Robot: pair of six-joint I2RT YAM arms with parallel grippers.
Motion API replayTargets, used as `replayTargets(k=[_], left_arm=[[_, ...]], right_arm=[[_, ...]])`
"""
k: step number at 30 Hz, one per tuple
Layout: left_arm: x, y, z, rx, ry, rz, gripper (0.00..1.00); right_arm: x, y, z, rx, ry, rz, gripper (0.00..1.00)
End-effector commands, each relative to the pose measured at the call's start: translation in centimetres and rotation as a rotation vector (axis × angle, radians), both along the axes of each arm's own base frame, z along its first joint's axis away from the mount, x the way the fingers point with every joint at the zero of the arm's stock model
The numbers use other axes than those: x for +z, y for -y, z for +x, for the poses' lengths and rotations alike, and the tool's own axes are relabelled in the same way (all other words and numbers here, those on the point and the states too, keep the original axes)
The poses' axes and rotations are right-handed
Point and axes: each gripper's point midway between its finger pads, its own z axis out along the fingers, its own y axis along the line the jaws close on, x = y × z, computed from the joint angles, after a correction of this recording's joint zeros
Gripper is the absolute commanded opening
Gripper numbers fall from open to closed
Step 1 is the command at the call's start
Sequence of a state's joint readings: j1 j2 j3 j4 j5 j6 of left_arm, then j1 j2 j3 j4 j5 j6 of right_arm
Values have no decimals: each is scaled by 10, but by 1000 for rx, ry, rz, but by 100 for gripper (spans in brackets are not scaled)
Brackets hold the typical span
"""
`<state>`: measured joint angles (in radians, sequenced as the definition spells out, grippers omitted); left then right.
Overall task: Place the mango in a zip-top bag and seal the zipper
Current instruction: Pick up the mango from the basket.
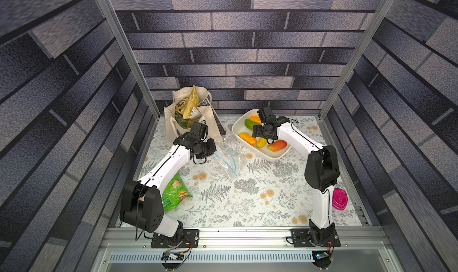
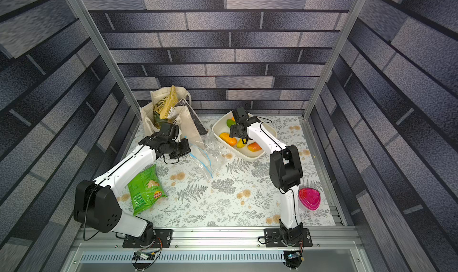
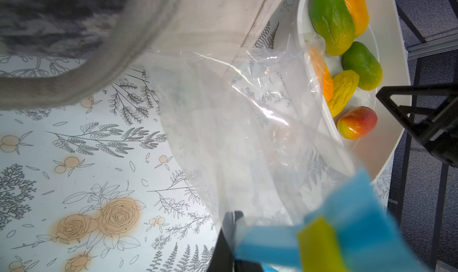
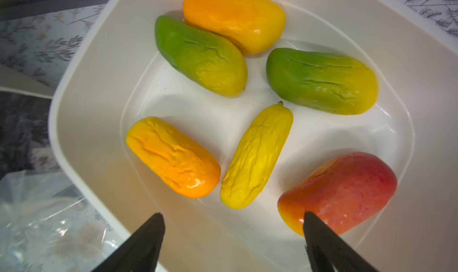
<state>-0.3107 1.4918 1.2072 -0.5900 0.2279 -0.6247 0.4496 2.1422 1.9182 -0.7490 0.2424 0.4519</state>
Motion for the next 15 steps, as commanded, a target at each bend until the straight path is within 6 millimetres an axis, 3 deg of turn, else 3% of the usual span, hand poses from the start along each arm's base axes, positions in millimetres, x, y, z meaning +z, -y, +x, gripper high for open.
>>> replayTargets(k=[1,8,12,15], left_arm=[[8,4,8,-2,29,-11,0],[8,6,8,-10,32,-17,0],[10,7,9,-10,36,-24,0],[15,8,10,-11,47,-30,0]], right_arm=[[-20,20,5,-81,-87,-78,88],[-42,30,26,-140,-134,-91,80],[-60,15,29,-111,-178,-40,74],[-72,17,27,-115,-203,-54,73]])
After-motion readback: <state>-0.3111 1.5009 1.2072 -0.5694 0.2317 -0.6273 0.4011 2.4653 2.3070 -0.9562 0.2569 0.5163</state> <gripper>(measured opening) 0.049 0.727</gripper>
